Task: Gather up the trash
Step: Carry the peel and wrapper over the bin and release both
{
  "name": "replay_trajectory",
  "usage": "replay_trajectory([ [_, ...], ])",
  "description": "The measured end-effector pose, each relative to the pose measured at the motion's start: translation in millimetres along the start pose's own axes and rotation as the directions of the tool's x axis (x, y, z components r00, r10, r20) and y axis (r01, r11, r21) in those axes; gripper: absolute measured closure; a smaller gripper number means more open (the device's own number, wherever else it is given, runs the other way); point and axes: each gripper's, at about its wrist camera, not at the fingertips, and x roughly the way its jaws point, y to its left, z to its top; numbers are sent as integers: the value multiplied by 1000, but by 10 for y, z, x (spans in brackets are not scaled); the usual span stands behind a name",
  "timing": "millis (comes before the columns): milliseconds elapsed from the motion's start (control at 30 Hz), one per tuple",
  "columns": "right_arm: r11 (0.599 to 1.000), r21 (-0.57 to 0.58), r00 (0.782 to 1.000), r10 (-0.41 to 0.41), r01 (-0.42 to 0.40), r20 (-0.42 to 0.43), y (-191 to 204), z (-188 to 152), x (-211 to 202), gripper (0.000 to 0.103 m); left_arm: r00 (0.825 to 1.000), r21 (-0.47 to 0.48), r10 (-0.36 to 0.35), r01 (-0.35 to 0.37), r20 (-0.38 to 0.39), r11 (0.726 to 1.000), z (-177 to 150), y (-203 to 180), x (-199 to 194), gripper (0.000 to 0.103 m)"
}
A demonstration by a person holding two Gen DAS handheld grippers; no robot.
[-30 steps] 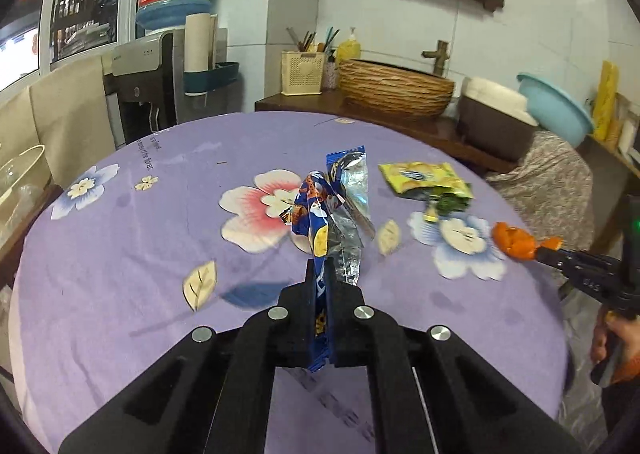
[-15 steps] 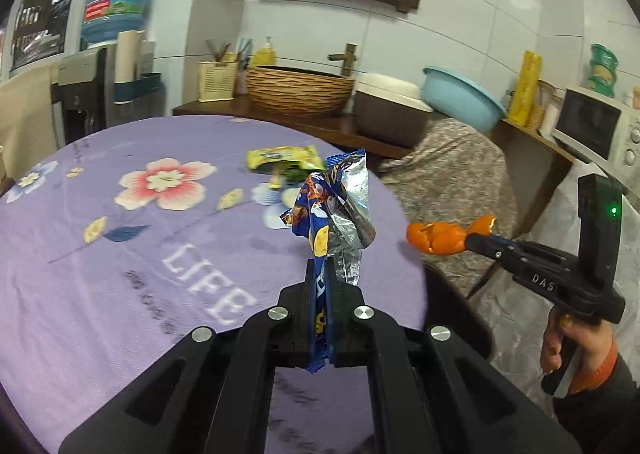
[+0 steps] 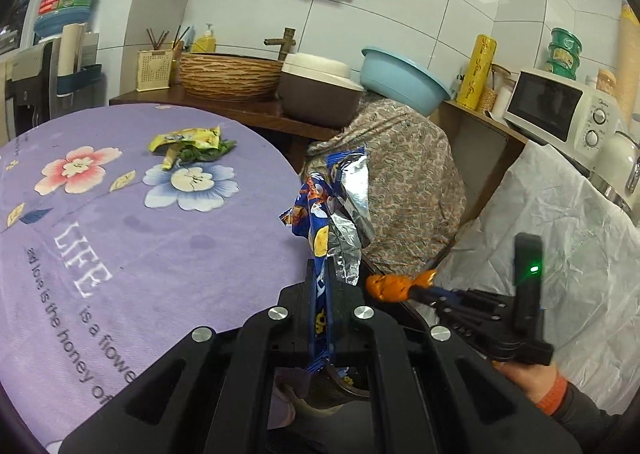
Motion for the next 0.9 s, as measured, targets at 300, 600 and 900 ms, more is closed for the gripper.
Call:
replay_trajectory([
  [300, 998, 51, 993, -40, 46, -111, -196, -325, 578, 91, 997, 31, -25, 27, -79, 999, -173, -181, 267, 98],
  [600, 985, 118, 990, -121, 129, -72, -463, -296, 372, 52, 981, 42, -74, 83, -178, 996, -377, -366, 657, 98],
  [900, 957, 97, 960, -278, 275, 21, -722, -109, -233, 35, 945, 78, -92, 123, -313, 989, -668, -641, 1250, 98],
])
